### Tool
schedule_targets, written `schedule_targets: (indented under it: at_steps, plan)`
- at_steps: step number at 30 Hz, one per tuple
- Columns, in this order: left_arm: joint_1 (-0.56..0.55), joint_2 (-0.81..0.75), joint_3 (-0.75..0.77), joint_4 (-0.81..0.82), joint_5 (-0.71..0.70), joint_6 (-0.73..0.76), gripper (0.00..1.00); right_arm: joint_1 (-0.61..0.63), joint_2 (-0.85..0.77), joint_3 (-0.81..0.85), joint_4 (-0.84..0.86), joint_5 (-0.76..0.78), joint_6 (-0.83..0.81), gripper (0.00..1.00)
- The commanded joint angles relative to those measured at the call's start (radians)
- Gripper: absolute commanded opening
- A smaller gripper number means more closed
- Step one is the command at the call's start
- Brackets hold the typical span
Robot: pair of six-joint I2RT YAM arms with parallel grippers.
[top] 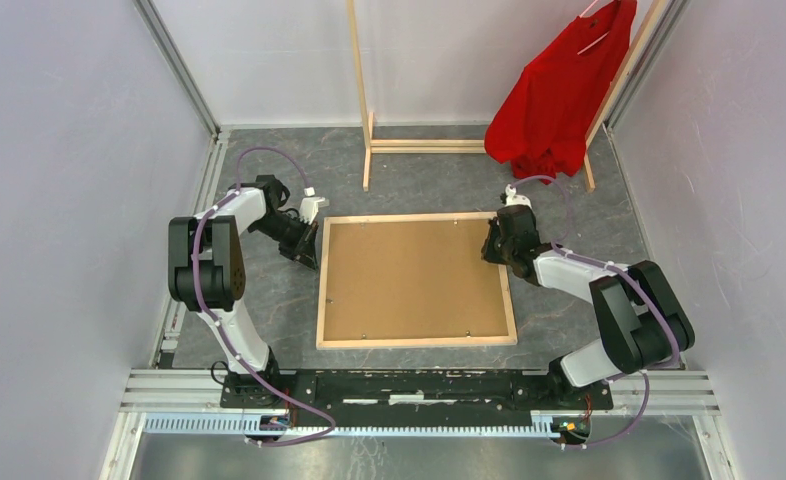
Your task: Put the photo into the frame
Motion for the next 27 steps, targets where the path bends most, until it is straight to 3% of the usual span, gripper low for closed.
schedule_targets:
  at_steps: [1, 27]
  plan:
    - [-0.004, -0.039, 0.014, -0.012, 0.005, 0.045, 0.16, -0.020, 0.015, 0.013, 0.011, 0.037, -0.027, 0.00]
    - [-0.004, -0.037, 0.015, -0.012, 0.008, 0.045, 0.16, -0.038, -0.024, 0.023, -0.024, 0.145, -0.054, 0.00]
